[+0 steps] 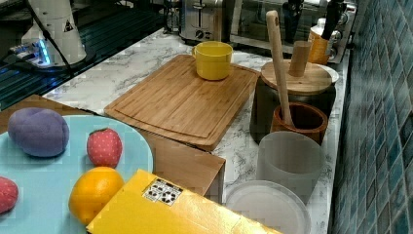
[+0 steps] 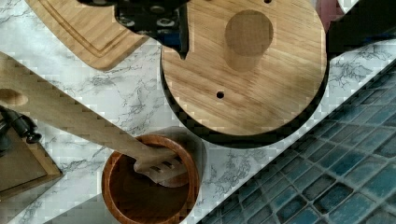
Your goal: Put the lid on the tea container.
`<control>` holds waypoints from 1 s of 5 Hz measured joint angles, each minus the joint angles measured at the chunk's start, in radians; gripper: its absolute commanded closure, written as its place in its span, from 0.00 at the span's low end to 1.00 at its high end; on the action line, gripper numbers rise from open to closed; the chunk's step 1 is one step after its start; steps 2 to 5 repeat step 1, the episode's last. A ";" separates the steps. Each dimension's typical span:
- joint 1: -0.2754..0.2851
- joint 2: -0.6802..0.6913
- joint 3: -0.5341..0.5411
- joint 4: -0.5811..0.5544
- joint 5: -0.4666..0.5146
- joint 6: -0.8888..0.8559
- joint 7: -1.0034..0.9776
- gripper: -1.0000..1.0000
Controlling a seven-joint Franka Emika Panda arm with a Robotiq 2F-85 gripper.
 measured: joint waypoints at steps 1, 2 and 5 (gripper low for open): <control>0.001 0.000 -0.002 0.000 0.000 -0.001 0.000 0.00; 0.001 0.000 -0.002 0.000 0.000 -0.001 0.000 0.00; 0.001 0.000 -0.002 0.000 0.000 -0.001 0.000 0.00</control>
